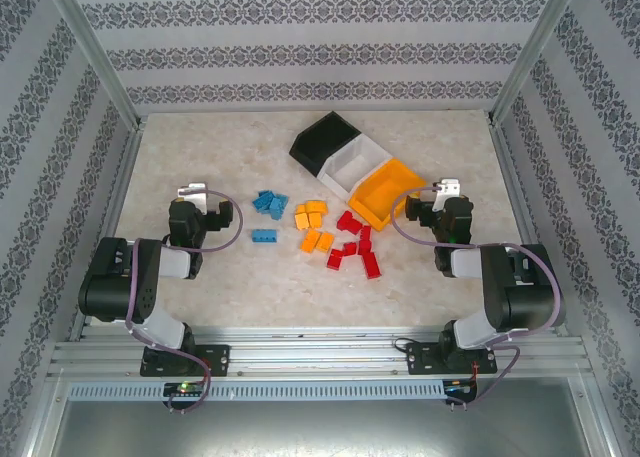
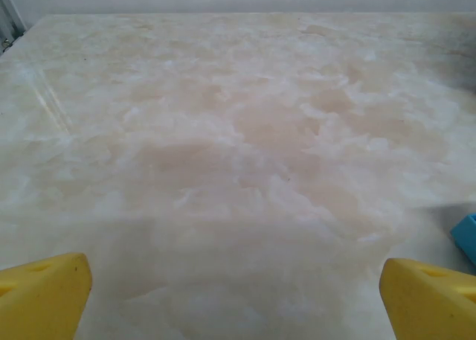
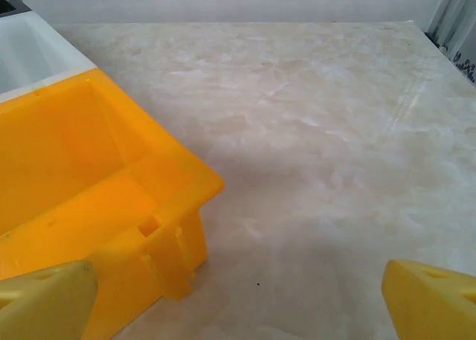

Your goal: Sort the legos into containers by color

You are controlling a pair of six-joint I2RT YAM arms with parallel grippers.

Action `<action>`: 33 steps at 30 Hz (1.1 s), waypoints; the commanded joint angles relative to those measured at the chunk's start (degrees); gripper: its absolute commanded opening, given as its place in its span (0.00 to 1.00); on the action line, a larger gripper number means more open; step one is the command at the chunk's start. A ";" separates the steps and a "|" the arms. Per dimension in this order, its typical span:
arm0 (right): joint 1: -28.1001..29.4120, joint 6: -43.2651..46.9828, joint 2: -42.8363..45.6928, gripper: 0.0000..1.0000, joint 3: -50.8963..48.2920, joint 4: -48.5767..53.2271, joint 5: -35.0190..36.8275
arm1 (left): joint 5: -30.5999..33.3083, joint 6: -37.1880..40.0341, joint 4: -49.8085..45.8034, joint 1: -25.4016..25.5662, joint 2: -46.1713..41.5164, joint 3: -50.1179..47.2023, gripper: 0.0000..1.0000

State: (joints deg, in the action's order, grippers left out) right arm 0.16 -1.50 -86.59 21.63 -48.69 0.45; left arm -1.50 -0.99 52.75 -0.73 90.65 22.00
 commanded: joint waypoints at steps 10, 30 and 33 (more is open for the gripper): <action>0.42 0.25 0.19 0.98 0.78 -1.75 0.16 | -0.75 1.13 0.16 0.18 0.23 0.59 1.00; -0.43 -2.29 4.32 0.98 4.40 8.54 3.64 | 7.02 -1.58 -1.55 0.17 -3.86 -0.21 1.00; -0.43 -3.01 7.32 0.98 7.71 17.09 5.97 | 10.49 -2.65 -8.55 0.16 -9.50 1.07 1.00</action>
State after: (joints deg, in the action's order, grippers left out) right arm 0.10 -2.87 -82.52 25.78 -39.16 2.98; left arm 4.21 -1.80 48.84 -0.73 86.17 22.02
